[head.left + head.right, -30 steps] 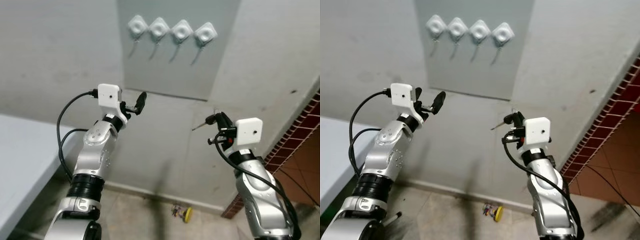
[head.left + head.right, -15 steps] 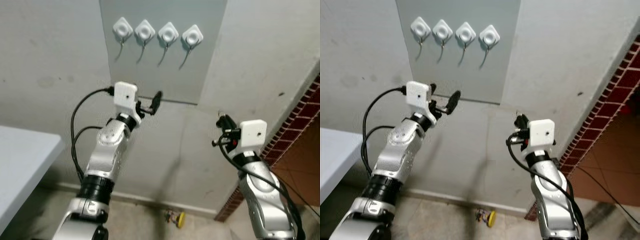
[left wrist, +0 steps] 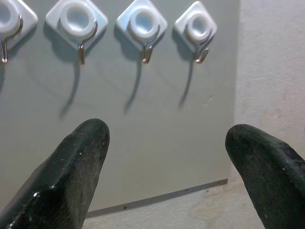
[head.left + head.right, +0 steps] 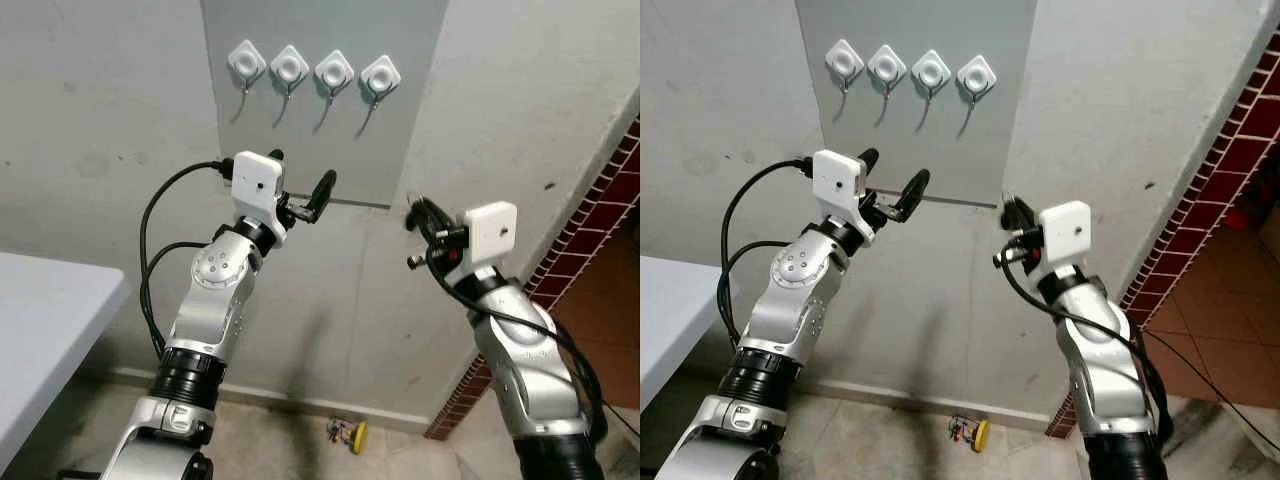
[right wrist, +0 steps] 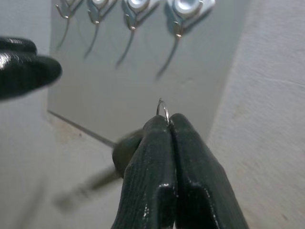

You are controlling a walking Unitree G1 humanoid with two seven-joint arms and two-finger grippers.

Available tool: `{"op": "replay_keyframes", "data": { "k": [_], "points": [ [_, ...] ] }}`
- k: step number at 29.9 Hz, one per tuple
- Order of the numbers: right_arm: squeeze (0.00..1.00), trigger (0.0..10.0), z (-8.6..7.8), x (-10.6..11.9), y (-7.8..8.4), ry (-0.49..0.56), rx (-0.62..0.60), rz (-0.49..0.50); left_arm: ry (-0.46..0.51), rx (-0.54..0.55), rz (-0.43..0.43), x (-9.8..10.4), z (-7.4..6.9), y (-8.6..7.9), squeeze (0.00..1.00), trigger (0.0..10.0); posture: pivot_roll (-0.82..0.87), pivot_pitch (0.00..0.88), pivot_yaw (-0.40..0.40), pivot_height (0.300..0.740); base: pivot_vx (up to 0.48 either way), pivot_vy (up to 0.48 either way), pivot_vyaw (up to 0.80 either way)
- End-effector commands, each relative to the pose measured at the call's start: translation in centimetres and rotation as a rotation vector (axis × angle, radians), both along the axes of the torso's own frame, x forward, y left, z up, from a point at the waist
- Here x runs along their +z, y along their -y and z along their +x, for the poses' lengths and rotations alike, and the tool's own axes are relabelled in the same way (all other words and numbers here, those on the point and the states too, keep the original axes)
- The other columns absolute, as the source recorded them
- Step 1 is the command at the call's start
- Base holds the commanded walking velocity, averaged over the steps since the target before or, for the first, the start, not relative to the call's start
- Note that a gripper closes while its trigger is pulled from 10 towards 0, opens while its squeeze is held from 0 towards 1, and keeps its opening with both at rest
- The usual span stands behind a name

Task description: Hang keys on a hook

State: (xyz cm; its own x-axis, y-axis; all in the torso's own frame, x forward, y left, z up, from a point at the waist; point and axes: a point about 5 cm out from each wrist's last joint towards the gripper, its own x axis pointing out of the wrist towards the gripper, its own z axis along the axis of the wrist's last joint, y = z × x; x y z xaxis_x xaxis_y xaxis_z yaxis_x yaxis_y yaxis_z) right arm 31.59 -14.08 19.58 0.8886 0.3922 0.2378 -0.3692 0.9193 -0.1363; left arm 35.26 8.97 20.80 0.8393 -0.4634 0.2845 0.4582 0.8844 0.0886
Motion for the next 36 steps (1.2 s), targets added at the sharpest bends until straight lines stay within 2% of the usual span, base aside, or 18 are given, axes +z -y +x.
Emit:
{"op": "replay_keyframes", "data": {
  "k": [1, 9, 13, 19, 24, 36],
  "points": [
    [0.00, 10.0, 0.8, 0.6, 0.0, 0.001, 0.019, -0.005, 0.022, -0.016, 0.015, 0.5, -0.2, 0.1, 0.00, 10.0, -0.04, 0.000, -0.030, 0.740, 0.000, 0.000, 0.00],
    [0.00, 10.0, 2.8, 2.4, -0.7, 0.024, 0.076, 0.006, 0.020, -0.017, 0.018, 0.5, -0.4, 0.0, 0.00, 10.0, -0.02, 0.000, -0.038, 0.740, 0.000, 0.000, 0.00],
    [0.00, 10.0, 4.2, 3.9, -1.2, 0.039, 0.085, 0.092, 0.022, -0.026, 0.019, 0.5, -0.6, 0.0, 0.00, 10.0, -0.01, 0.000, -0.042, 0.740, 0.000, 0.000, 0.00],
    [0.00, 10.0, 4.8, 4.8, -1.6, 0.053, 0.095, 0.137, 0.023, -0.035, 0.027, 0.4, -0.8, 0.0, 0.00, 10.0, -0.01, 0.000, -0.042, 0.740, 0.000, 0.000, 0.00],
    [0.00, 10.0, 5.8, 6.6, -1.8, 0.076, 0.111, 0.239, 0.025, -0.052, 0.042, 0.3, -1.0, 0.3, 0.00, 10.0, 0.00, 0.000, -0.042, 0.740, 0.000, 0.000, 0.00],
    [0.00, 10.0, 7.2, 8.3, -1.8, 0.083, 0.129, 0.324, 0.019, -0.052, 0.037, 0.3, -1.0, 0.3, 0.00, 10.0, 0.00, 0.000, -0.050, 0.740, 0.000, 0.000, 0.00]
  ]
}}
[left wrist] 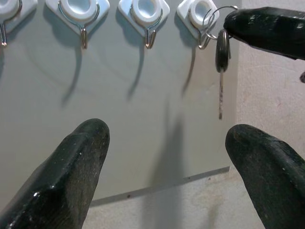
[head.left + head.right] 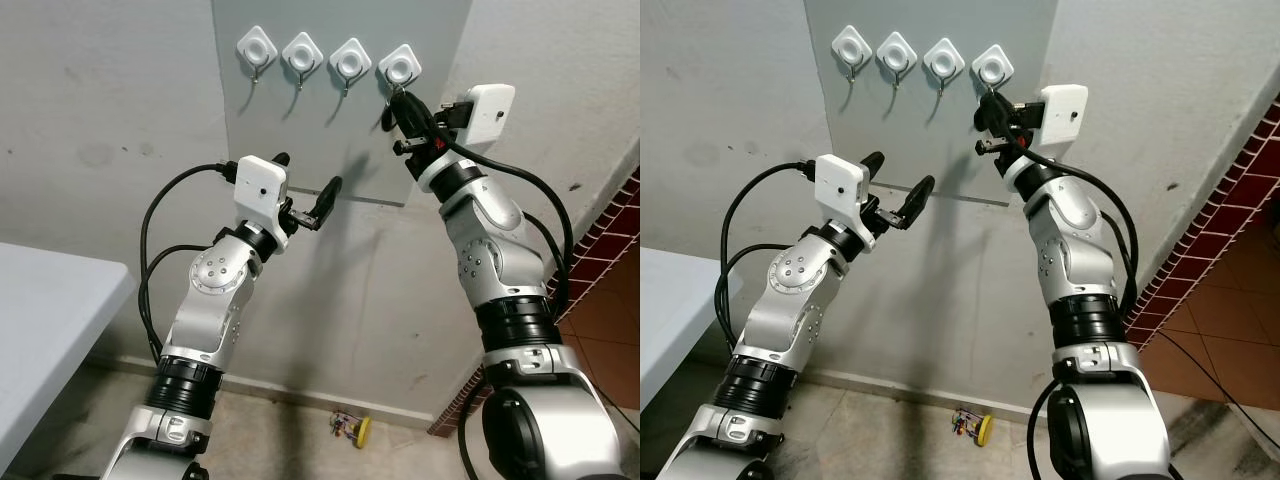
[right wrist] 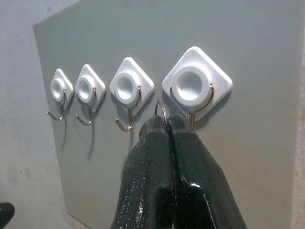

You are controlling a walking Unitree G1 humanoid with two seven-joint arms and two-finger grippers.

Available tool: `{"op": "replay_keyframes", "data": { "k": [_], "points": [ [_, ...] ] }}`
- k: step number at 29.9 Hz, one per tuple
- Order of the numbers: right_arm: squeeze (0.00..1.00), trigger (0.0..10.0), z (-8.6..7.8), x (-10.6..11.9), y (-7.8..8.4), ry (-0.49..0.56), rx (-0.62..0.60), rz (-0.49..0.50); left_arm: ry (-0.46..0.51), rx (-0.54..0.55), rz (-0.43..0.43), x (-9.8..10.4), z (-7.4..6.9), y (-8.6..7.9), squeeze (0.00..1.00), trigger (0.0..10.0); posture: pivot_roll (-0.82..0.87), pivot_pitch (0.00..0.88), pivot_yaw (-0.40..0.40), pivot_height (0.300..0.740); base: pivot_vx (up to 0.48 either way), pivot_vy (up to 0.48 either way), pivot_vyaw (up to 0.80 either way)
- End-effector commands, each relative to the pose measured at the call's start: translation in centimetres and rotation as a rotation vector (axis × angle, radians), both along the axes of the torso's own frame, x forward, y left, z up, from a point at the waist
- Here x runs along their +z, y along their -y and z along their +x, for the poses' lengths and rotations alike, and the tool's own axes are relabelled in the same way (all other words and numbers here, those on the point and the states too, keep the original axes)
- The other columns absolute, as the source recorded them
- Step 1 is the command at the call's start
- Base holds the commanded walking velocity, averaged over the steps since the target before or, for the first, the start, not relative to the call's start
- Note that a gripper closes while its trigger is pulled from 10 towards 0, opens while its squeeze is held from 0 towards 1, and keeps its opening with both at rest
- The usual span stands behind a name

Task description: Hang keys on a hook

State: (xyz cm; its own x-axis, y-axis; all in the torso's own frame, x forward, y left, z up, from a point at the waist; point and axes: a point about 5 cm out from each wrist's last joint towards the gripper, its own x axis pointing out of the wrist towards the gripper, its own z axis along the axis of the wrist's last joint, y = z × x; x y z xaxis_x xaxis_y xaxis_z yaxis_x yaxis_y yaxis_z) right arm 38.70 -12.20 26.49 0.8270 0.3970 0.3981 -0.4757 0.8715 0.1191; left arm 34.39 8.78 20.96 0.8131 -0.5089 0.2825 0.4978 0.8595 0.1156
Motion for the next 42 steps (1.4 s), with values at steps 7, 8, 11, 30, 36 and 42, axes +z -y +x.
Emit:
{"op": "replay_keyframes", "data": {
  "k": [7, 8, 11, 30, 36, 42],
  "points": [
    [0.00, 10.0, 0.8, 1.7, 0.3, 0.012, 0.013, 0.067, 0.003, 0.000, 0.008, 0.1, -0.3, 0.1, 0.00, 10.0, 0.00, 0.004, -0.057, 0.740, 0.000, 0.000, 0.00],
    [0.00, 10.0, 0.9, 1.6, 0.4, 0.005, 0.015, 0.075, 0.002, 0.002, 0.007, 0.1, -0.3, 0.0, 0.00, 10.0, 0.00, 0.005, -0.058, 0.740, 0.000, 0.000, 0.00],
    [0.00, 10.0, 1.2, 1.4, 0.4, -0.020, 0.024, 0.109, -0.002, 0.005, 0.003, 0.1, -0.4, 0.0, 0.00, 10.0, 0.00, 0.007, -0.060, 0.740, 0.000, 0.000, 0.00],
    [0.00, 10.0, 1.2, -1.7, 0.6, -0.171, 0.059, 0.270, -0.015, 0.017, -0.003, 0.1, -0.4, -0.3, 0.00, 10.0, 0.01, 0.020, -0.053, 0.740, 0.000, 0.000, 0.00],
    [0.00, 10.0, 1.1, -2.4, 0.5, -0.197, 0.072, 0.299, -0.017, 0.020, -0.003, 0.1, -0.5, -0.4, 0.00, 10.0, 0.01, 0.017, -0.054, 0.740, 0.000, 0.000, 0.00],
    [1.00, 10.0, 0.5, -2.6, 0.3, -0.135, 0.081, 0.268, -0.016, 0.033, -0.005, 0.1, -0.5, -0.5, 0.00, 10.0, 0.02, 0.014, -0.056, 0.740, 0.000, 0.000, 0.00]
  ]
}}
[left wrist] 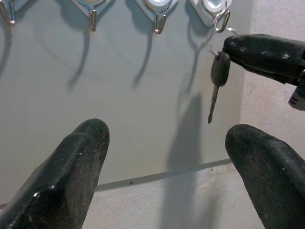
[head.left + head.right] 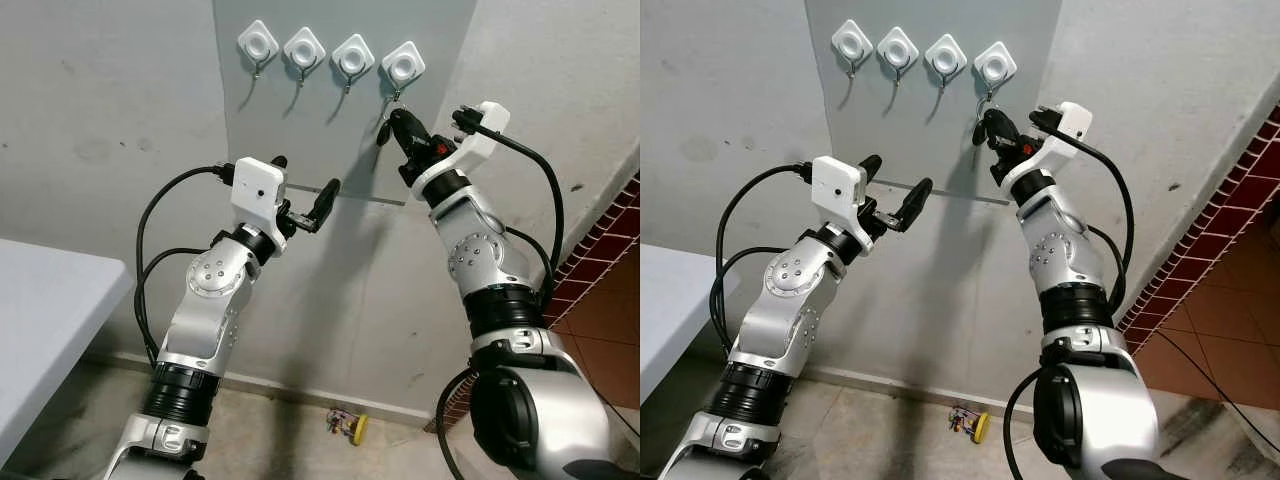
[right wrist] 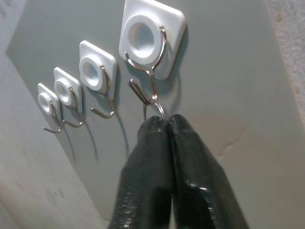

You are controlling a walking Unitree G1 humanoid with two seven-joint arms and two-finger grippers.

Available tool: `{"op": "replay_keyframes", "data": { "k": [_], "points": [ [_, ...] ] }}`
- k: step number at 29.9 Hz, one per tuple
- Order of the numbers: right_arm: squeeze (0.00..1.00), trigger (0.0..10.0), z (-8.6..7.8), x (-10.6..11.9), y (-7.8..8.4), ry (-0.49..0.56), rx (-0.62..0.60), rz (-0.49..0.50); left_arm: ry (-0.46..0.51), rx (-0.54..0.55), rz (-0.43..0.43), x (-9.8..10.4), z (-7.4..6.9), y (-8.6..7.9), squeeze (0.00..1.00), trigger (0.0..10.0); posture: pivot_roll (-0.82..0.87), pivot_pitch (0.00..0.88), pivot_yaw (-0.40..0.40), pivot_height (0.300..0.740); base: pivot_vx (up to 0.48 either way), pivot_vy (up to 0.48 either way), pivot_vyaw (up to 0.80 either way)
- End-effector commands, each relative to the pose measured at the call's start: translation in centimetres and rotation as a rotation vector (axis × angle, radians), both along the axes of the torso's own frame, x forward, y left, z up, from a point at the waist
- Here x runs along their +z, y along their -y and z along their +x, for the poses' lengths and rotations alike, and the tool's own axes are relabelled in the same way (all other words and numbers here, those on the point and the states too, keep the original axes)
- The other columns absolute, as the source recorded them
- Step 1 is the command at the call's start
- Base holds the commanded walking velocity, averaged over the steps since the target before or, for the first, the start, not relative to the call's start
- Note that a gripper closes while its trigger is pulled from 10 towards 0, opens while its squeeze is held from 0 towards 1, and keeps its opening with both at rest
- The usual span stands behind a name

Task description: Hang keys on a hook

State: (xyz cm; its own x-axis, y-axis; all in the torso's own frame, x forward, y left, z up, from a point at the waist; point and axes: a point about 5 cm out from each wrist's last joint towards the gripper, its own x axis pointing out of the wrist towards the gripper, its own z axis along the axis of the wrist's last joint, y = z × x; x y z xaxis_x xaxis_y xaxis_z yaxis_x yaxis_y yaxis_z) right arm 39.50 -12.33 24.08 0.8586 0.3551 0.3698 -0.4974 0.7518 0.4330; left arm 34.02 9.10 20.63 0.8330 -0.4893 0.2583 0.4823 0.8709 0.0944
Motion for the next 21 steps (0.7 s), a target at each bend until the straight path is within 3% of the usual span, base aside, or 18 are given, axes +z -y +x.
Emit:
{"op": "replay_keyframes", "data": {
  "k": [1, 3, 13, 21],
  "points": [
    [1.00, 10.0, -0.5, 0.0, 0.1, 0.070, -0.014, -0.047, 0.018, 0.017, 0.002, 0.5, -0.1, -0.2, 0.00, 10.0, 0.02, 0.014, -0.056, 0.740, 0.000, 0.000, 0.00],
    [1.00, 10.0, -0.6, -0.3, 0.1, 0.086, -0.039, -0.095, 0.018, 0.027, 0.001, 0.5, -0.1, -0.2, 0.00, 10.0, 0.02, 0.012, -0.057, 0.740, 0.000, 0.000, 0.00],
    [1.00, 10.0, -1.3, -1.3, -0.1, 0.077, -0.025, -0.097, 0.015, 0.036, 0.004, 0.3, 0.0, -0.2, 0.00, 10.0, 0.02, 0.003, -0.056, 0.740, 0.000, 0.000, 0.00],
    [1.00, 10.0, -2.6, -3.6, 0.5, 0.036, -0.066, -0.109, -0.033, 0.077, 0.011, -1.0, 0.4, -0.4, 0.00, 10.0, 0.01, 0.003, -0.042, 0.740, 0.000, 0.000, 0.00]
  ]
}}
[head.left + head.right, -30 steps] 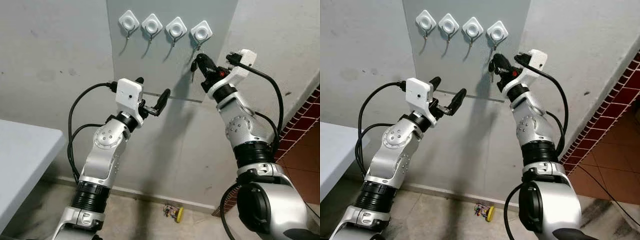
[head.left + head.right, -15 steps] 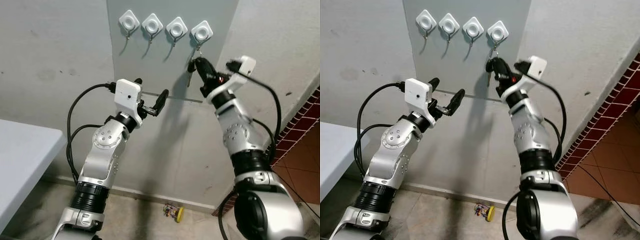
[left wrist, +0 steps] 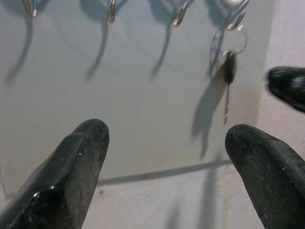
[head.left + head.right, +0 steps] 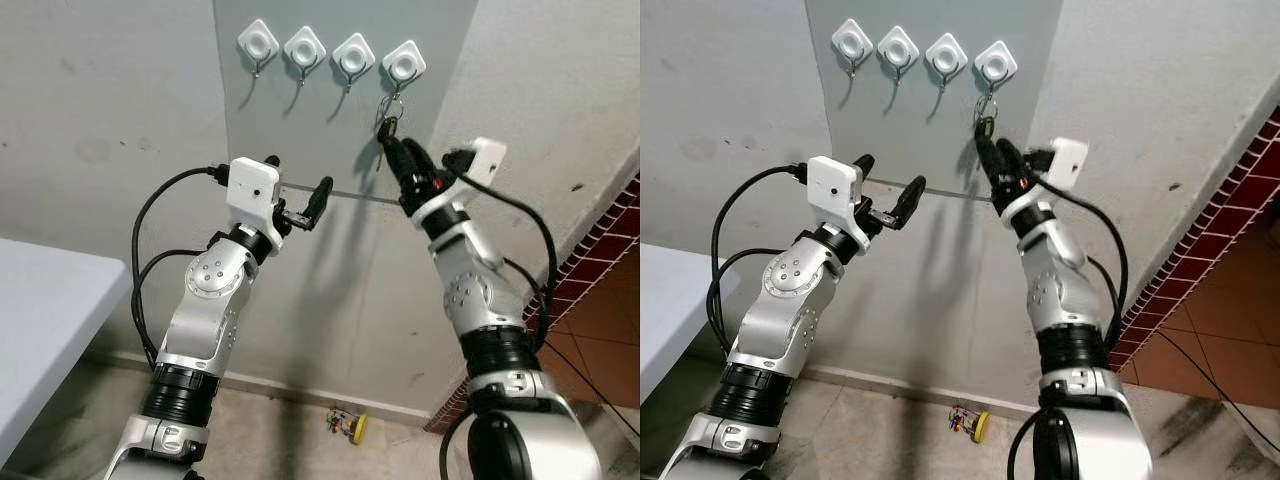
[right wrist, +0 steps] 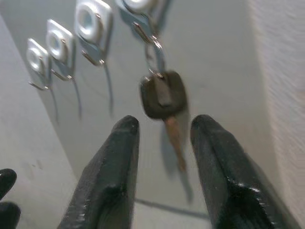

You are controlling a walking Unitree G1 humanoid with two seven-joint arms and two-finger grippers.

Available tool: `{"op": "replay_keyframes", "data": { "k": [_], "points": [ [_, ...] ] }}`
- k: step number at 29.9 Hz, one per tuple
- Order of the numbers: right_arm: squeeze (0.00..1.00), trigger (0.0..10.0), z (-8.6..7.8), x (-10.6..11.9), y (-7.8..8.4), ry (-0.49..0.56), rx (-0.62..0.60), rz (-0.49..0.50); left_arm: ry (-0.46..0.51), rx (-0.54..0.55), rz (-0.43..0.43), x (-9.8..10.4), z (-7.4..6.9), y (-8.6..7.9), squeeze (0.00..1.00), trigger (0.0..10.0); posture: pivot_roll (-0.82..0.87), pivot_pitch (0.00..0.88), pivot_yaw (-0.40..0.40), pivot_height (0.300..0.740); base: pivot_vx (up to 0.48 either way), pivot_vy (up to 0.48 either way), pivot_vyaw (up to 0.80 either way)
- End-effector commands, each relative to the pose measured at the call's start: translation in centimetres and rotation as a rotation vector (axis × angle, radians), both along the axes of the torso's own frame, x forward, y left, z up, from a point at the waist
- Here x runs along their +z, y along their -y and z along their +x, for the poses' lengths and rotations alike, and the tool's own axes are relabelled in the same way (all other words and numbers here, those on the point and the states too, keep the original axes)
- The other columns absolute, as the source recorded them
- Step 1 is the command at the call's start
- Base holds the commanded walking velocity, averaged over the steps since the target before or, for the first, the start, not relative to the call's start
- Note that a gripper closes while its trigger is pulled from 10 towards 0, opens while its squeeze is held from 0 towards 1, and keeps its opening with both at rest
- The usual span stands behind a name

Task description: Hang keys on a hook

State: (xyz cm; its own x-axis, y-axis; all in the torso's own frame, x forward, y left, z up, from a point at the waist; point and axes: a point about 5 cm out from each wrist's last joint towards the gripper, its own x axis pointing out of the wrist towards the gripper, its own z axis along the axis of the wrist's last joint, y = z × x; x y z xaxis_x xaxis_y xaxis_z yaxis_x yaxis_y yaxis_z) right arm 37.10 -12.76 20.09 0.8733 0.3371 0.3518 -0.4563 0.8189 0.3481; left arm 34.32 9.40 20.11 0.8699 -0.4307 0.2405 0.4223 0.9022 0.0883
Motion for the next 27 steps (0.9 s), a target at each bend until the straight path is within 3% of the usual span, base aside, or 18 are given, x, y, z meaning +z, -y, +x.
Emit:
{"op": "replay_keyframes", "data": {
  "k": [1, 6, 13, 15, 17, 22, 25, 27],
  "points": [
    [1.00, 10.0, -0.2, 0.3, 0.1, 0.016, -0.005, -0.012, -0.016, 0.007, 0.009, -0.6, 0.1, -0.1, 0.00, 10.0, 0.01, 0.003, -0.042, 0.740, 0.000, 0.000, 0.00],
    [1.00, 10.0, -1.4, -2.4, 0.8, -0.040, -0.074, -0.045, -0.033, 0.047, 0.026, -2.3, 0.1, -0.5, 0.00, 10.0, -0.01, 0.001, -0.030, 0.740, 0.000, 0.000, 0.00],
    [1.00, 10.0, -3.8, -7.9, 1.8, -0.194, -0.165, -0.107, -0.221, 0.118, -0.055, -6.0, 0.7, -1.1, 0.00, 10.0, -0.03, 0.000, -0.010, 0.740, 0.000, 0.000, 0.00],
    [1.00, 10.0, -4.6, -9.8, 2.3, -0.239, -0.189, -0.152, -0.236, 0.133, -0.031, -7.1, 0.7, -1.2, 0.00, 10.0, -0.03, 0.000, -0.007, 0.740, 0.000, 0.000, 0.00],
    [1.00, 10.0, -4.7, -10.1, 2.4, -0.247, -0.193, -0.161, -0.231, 0.137, -0.018, -7.4, 0.6, -1.2, 0.00, 10.0, -0.03, 0.000, -0.007, 0.740, 0.000, 0.000, 0.00],
    [1.00, 10.0, -6.7, -15.0, 3.9, -0.414, -0.259, -0.246, -0.315, 0.148, 0.031, -10.6, 0.1, -1.3, 0.00, 10.0, -0.04, 0.000, 0.005, 0.740, 0.000, 0.000, 0.00],
    [1.00, 10.0, -9.3, -19.2, 4.8, -0.575, -0.277, -0.331, -0.457, 0.099, 0.088, -14.6, -1.5, -1.2, 0.00, 10.0, -0.05, 0.000, 0.011, 0.740, 0.000, 0.000, 0.00],
    [1.00, 10.0, -10.6, -20.9, 5.1, -0.653, -0.286, -0.379, -0.537, 0.086, 0.083, -16.3, -2.4, -1.2, 0.00, 10.0, -0.05, 0.000, 0.011, 0.740, 0.000, 0.000, 0.00]
  ]
}}
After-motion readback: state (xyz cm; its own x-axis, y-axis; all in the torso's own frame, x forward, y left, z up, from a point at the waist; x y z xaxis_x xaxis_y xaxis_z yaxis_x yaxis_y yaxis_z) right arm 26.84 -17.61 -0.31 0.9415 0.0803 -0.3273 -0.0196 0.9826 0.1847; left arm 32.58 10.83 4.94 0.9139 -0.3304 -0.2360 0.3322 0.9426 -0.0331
